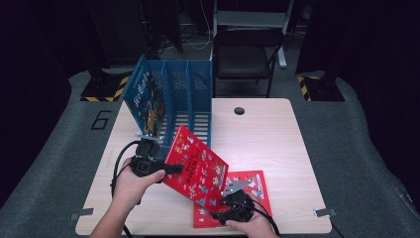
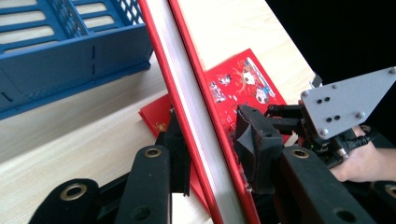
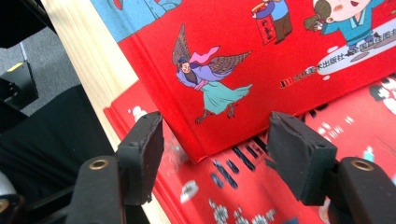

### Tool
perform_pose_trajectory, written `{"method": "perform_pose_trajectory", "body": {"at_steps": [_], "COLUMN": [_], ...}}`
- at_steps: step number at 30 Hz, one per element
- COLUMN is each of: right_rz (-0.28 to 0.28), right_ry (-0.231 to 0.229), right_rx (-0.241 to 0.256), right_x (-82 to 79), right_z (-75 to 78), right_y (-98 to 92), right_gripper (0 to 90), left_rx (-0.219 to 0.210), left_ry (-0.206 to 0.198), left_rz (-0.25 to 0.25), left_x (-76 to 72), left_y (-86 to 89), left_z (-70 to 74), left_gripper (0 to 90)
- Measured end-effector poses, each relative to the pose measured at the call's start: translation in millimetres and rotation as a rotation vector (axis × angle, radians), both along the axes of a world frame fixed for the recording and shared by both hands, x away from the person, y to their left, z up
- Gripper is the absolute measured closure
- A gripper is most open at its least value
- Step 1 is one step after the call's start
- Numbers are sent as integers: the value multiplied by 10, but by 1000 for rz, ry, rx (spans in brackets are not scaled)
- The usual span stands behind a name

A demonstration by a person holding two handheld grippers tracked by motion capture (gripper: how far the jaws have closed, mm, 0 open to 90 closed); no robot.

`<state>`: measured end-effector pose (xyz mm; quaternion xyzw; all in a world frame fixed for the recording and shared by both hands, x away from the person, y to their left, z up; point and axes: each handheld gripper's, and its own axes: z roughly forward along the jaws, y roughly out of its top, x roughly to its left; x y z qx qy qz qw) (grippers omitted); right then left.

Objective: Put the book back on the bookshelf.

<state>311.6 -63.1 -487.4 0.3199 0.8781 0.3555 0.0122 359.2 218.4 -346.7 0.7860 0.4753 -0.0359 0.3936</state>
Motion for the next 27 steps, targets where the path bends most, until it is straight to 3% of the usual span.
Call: {"method": "perform_pose_trajectory", "body": {"at_steps": [11,20,27], "right_rz": [3,-1,-16], "right_ry": [-5,40,26], "right_rx": [23,59,86], "right_x": [41,93,93], "right_z": [-18,-20,-54], "right_y": [95,173,182], "right_gripper": [348,350,356], "left_rx": [-10,-31,-23], "left_ry": [-8,-12,-21], "left_rz": [5,4,-17], "left_x": [35,75,60], "left_y": [20,2,-81], "left_z": [61,148,233], "left_gripper": [681,692,695]}}
